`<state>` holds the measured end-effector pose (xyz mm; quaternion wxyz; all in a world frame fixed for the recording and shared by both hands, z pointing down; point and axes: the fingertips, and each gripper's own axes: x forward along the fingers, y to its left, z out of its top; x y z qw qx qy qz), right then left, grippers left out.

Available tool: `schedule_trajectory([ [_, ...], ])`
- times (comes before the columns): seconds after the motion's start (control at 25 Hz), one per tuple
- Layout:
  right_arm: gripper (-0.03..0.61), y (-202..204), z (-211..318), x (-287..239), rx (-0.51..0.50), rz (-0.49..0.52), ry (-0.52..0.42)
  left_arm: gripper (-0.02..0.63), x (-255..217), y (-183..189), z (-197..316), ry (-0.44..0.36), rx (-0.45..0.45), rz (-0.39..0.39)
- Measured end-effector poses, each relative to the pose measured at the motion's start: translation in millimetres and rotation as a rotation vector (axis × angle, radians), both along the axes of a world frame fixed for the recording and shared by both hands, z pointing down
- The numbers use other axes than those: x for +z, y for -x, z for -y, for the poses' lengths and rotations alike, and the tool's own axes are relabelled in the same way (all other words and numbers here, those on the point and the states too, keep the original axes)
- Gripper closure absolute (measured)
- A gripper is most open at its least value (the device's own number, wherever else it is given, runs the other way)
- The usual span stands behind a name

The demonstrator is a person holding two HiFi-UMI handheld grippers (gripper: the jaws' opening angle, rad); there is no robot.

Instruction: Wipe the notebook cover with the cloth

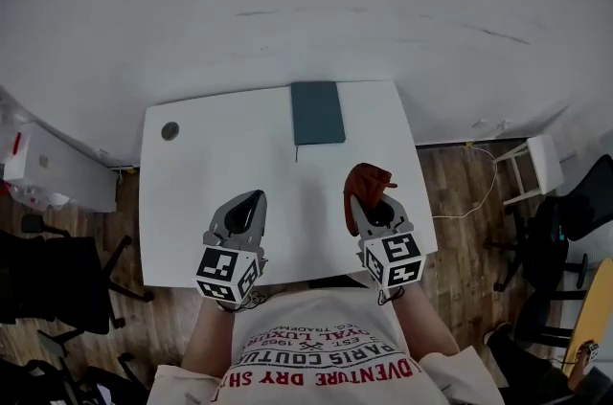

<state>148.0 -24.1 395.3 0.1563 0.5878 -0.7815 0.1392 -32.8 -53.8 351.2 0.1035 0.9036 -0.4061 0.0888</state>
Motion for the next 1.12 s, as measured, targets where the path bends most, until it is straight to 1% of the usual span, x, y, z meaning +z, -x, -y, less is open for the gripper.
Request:
schedule_trajectory([
  [0.16,0.502,-19,50,0,-0.095,0.004,0.021,0.603,12,-25,37,0.042,-0.077,0.01],
  [0.32,0.503,-37,91,17,-0.181,-0.002,0.061,0.603,34,-55,68,0.08,-0.112,0.045],
  [0.4,0.503,-44,109,28,-0.209,-0.006,0.082,0.604,45,-65,82,0.098,-0.135,0.057],
  [0.56,0.503,-53,140,52,-0.227,0.009,0.121,0.603,70,-73,104,0.166,-0.172,0.044],
  [0.64,0.503,-53,149,64,-0.233,0.016,0.144,0.603,86,-77,112,0.205,-0.157,0.065],
  [0.76,0.503,-51,163,80,-0.241,0.013,0.173,0.603,113,-88,127,0.262,-0.109,0.116],
  [0.96,0.503,-54,186,99,-0.216,0.002,0.214,0.603,153,-107,159,0.334,-0.074,0.095],
  [1.12,0.503,-50,208,111,-0.196,0.015,0.233,0.604,181,-112,185,0.366,-0.072,0.11],
])
